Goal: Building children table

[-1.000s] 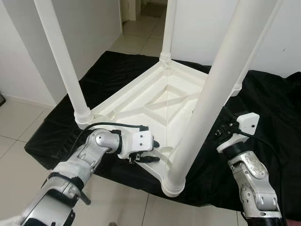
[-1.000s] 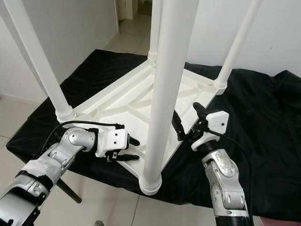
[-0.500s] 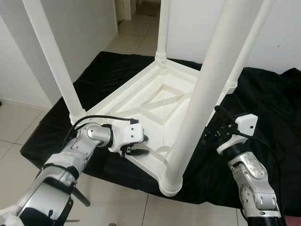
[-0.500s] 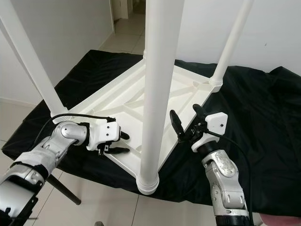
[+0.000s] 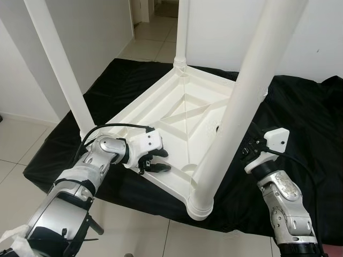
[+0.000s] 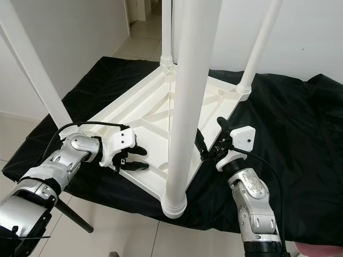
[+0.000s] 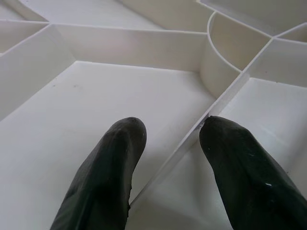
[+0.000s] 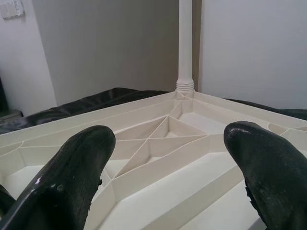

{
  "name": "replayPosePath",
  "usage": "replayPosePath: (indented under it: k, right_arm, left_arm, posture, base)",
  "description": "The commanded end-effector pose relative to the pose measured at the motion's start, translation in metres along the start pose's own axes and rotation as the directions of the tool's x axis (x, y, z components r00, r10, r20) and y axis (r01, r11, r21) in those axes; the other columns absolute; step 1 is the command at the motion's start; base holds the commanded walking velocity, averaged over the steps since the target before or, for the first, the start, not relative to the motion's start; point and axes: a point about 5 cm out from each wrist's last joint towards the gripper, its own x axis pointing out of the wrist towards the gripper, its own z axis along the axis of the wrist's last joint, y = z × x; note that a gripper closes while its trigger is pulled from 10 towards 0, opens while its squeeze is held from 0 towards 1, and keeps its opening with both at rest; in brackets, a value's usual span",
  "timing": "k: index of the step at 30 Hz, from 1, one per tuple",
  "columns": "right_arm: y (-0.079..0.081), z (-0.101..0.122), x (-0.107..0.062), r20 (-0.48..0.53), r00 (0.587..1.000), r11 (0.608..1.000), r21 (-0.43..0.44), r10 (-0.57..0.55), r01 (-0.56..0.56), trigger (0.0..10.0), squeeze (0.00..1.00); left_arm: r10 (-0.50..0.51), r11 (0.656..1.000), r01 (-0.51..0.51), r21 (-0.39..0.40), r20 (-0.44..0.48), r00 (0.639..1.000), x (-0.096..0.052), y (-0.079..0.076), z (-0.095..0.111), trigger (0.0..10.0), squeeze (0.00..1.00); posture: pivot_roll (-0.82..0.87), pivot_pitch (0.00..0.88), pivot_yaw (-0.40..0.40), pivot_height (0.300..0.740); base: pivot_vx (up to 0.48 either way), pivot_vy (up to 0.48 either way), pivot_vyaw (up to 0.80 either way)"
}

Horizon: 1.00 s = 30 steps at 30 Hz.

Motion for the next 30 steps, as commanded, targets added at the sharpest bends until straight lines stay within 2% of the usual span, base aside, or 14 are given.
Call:
replayPosePath:
  k: [1, 2, 3, 4, 5, 12, 13, 15, 16, 17, 18, 19, 21, 30]
  right_arm:
    - [0.000, 0.000, -0.001, 0.002, 1.000, 1.000, -0.004, 0.006, -0.006, 10.0, 0.00]
    - [0.000, 0.000, -0.002, 0.000, 1.000, 1.000, -0.007, 0.006, -0.006, 10.0, 0.00]
    - [0.000, -0.001, -0.002, -0.002, 1.000, 1.000, -0.009, 0.006, -0.006, 10.0, 0.00]
    - [0.000, -0.001, -0.002, -0.003, 1.000, 1.000, -0.011, 0.005, -0.005, 10.0, 0.00]
    - [-0.001, -0.001, -0.002, -0.004, 1.000, 1.000, -0.014, 0.001, -0.002, 10.0, 0.00]
    - [-0.002, -0.001, -0.002, -0.003, 1.000, 1.000, -0.017, 0.000, 0.000, 10.0, 0.00]
    - [-0.002, -0.001, -0.002, -0.002, 1.000, 1.000, -0.017, 0.001, -0.001, 10.0, 0.00]
    - [-0.001, -0.001, -0.001, 0.000, 1.000, 1.000, -0.020, 0.004, -0.004, 10.0, 0.00]
    - [0.000, 0.000, -0.001, 0.000, 1.000, 1.000, -0.024, 0.006, -0.006, 10.0, 0.00]
    - [0.000, 0.000, -0.001, 0.000, 1.000, 1.000, -0.024, 0.006, -0.006, 10.0, 0.00]
    - [0.000, -0.001, -0.001, 0.000, 1.000, 1.000, -0.027, 0.007, -0.007, 10.0, 0.00]
    - [0.000, -0.001, -0.001, 0.000, 1.000, 1.000, -0.030, 0.007, -0.007, 10.0, 0.00]
    - [0.000, 0.000, -0.001, 0.000, 1.000, 0.999, -0.034, 0.003, -0.003, 10.0, 0.00]
    - [-0.019, -0.006, -0.013, -0.008, 0.970, 0.970, -0.011, -0.243, 0.243, 10.0, 0.00]
  left_arm:
    - [-0.022, 0.998, 0.021, -0.062, -0.022, 1.000, 0.003, -0.007, -0.012, 10.0, 0.00]
    - [-0.028, 0.998, 0.027, -0.064, -0.022, 0.999, 0.005, -0.008, -0.013, 7.3, 0.00]
    - [-0.038, 0.997, 0.037, -0.074, -0.013, 0.999, 0.006, -0.009, -0.014, 3.2, 0.00]
    - [-0.042, 0.996, 0.041, -0.075, -0.007, 0.999, 0.008, -0.010, -0.013, 1.8, 0.00]
    - [-0.038, 0.996, 0.038, -0.079, -0.004, 0.999, 0.009, -0.010, -0.013, 2.4, 0.00]
    - [-0.009, 0.996, 0.009, -0.086, -0.003, 1.000, 0.014, -0.010, -0.013, 2.6, 0.00]
    - [-0.004, 0.996, 0.004, -0.084, -0.001, 1.000, 0.014, -0.010, -0.012, 2.1, 0.00]
    - [0.005, 0.997, -0.005, -0.077, -0.003, 1.000, 0.016, -0.009, -0.011, 2.4, 0.00]
    - [0.023, 0.997, -0.023, -0.070, -0.003, 1.000, 0.017, -0.007, -0.009, 4.2, 0.00]
    - [0.023, 0.997, -0.023, -0.070, -0.003, 1.000, 0.017, -0.007, -0.009, 4.2, 0.00]
    - [0.039, 0.997, -0.039, -0.064, -0.005, 0.999, 0.019, -0.006, -0.008, 6.2, 0.00]
    - [0.052, 0.997, -0.053, -0.054, -0.010, 0.999, 0.021, -0.004, -0.006, 10.0, 0.00]
    - [0.061, 0.997, -0.062, -0.047, -0.009, 0.998, 0.022, -0.004, -0.005, 10.0, 0.00]
    - [0.166, 0.986, -0.165, -0.025, 0.040, 0.985, 0.024, 0.003, 0.004, 10.0, 0.00]
  posture:
    - [-0.09, 0.000, 0.040, 0.740]
    - [-0.09, 0.000, 0.042, 0.740]
    - [-0.10, 0.000, 0.044, 0.740]
    - [-0.10, 0.000, 0.043, 0.740]
    - [-0.10, 0.000, 0.043, 0.740]
    - [-0.10, 0.000, 0.043, 0.740]
    - [-0.10, 0.000, 0.043, 0.740]
    - [-0.10, 0.000, 0.043, 0.740]
    - [-0.11, 0.000, 0.044, 0.740]
    - [-0.11, 0.000, 0.044, 0.740]
    - [-0.11, 0.000, 0.045, 0.740]
    - [-0.11, 0.000, 0.046, 0.740]
    - [-0.11, 0.000, 0.047, 0.740]
    - [-0.12, 0.000, 0.048, 0.740]
  base:
    - [0.000, 0.000, 0.00]
    - [0.000, 0.000, 0.00]
    - [0.000, 0.000, 0.00]
    - [0.000, 0.000, 0.00]
    - [0.000, 0.000, 0.00]
    - [0.000, 0.000, 0.00]
    - [0.000, 0.000, 0.00]
    - [0.000, 0.000, 0.00]
    - [0.000, 0.000, 0.00]
    - [0.000, 0.000, 0.00]
    - [0.000, 0.000, 0.00]
    - [0.000, 0.000, 0.00]
    - [0.000, 0.000, 0.00]
    - [0.000, 0.000, 0.00]
